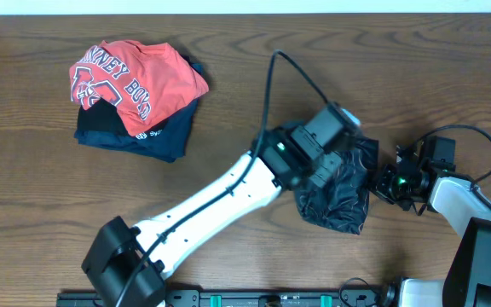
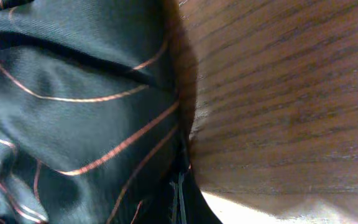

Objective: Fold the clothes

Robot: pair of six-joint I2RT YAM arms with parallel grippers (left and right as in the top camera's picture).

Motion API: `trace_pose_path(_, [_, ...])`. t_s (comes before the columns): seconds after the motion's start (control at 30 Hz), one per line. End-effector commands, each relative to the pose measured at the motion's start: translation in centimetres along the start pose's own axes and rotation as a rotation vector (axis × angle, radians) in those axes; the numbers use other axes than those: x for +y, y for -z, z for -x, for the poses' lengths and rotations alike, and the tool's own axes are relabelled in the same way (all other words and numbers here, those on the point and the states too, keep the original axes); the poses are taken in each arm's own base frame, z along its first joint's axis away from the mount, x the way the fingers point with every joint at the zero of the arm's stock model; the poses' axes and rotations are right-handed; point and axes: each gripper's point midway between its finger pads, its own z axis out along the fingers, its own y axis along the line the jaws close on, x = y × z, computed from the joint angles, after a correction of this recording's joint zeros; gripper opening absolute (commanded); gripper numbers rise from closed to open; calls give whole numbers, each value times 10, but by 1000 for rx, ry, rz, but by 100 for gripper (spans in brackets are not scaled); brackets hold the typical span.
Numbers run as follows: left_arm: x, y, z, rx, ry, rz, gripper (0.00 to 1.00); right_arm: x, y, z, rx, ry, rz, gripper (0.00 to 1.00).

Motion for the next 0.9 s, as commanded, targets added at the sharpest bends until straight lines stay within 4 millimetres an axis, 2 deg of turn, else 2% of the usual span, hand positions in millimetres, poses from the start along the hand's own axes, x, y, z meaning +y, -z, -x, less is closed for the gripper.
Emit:
trace_pose_path(0.0, [-41,-2,6,-23,-19,-102,6,-5,-5,-8,20,-6,-35,1])
trace_pose_path(0.13, [-71,-25,-13,43,-62,-141,9,-13,-5,-7,9,-34,-80,1])
trace_pose_path(0.27, [-111,-43,-35,122,-95,-280,16,-14,-5,-7,11,-35,-86,1])
trace_pose_path(0.37, [-133,-46,-45,149,-115,-352,35,-15,-5,-7,10,-35,-90,1])
trace_pose_path(0.4, [-136,-46,-46,150,-122,-353,39,-15,-5,-7,9,-35,-90,1])
trace_pose_path(0.5, [-140,-45,-47,150,-132,-358,61,-18,-4,-6,3,-37,-104,1])
trace_pose_path(0.57, [-135,-43,-48,155,-142,-343,62,-18,-4,-6,3,-38,-104,1])
trace_pose_path(0.63, [-122,-40,-48,159,-136,-290,62,-17,-4,-5,2,-32,-102,2])
trace_pose_path(0.73, [-82,-25,-43,172,-119,-134,63,0,2,0,-4,82,-30,5])
trace_pose_path(0.87, [-17,4,-42,196,-84,89,71,27,27,15,-75,182,39,10])
